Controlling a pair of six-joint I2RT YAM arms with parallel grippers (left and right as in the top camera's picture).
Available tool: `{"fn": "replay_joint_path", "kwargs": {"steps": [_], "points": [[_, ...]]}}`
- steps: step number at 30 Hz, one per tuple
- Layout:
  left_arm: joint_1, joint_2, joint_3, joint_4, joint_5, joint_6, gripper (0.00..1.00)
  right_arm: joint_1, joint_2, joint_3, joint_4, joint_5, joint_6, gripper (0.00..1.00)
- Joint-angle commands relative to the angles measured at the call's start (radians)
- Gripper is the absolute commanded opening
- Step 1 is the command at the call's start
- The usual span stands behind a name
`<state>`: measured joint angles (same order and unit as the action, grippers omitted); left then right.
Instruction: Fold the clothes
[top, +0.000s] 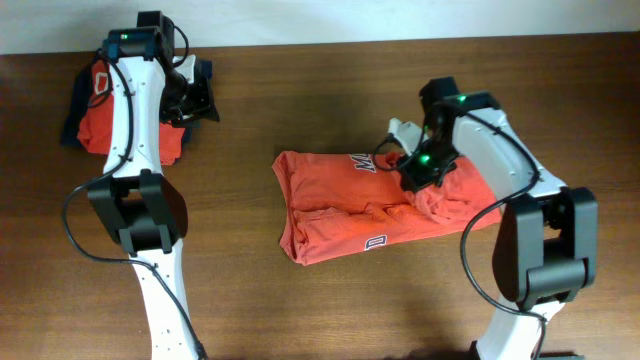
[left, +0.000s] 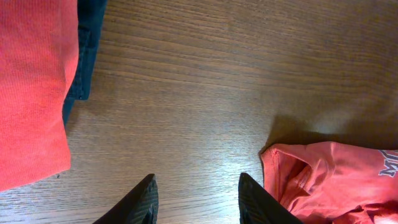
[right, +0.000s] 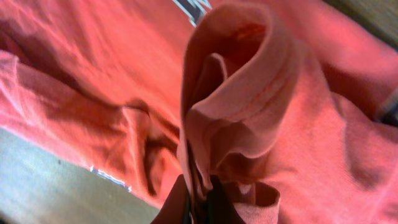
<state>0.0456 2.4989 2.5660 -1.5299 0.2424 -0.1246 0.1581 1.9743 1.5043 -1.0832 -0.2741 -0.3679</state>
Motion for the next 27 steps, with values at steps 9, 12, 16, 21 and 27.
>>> {"fn": "replay_joint_path", "kwargs": {"steps": [9, 12, 16, 21, 27], "points": [[0.005, 0.0, 0.011, 0.0, -0.007, 0.01, 0.42, 0.046, 0.001, -0.025, 0.053, -0.018, 0.061, 0.31], [0.005, 0.0, 0.011, 0.0, -0.007, 0.01, 0.46, 0.042, -0.002, 0.021, 0.041, -0.047, 0.063, 0.41], [0.005, 0.0, 0.011, -0.002, -0.007, 0.01, 0.49, 0.021, -0.03, 0.133, -0.021, -0.063, 0.076, 0.5], [0.005, 0.0, 0.011, -0.007, -0.007, 0.01, 0.49, -0.044, -0.051, 0.193, -0.098, -0.056, 0.146, 0.49], [0.005, 0.0, 0.011, 0.0, -0.007, 0.01, 0.49, -0.08, -0.047, 0.124, -0.143, -0.078, 0.145, 0.12]]}}
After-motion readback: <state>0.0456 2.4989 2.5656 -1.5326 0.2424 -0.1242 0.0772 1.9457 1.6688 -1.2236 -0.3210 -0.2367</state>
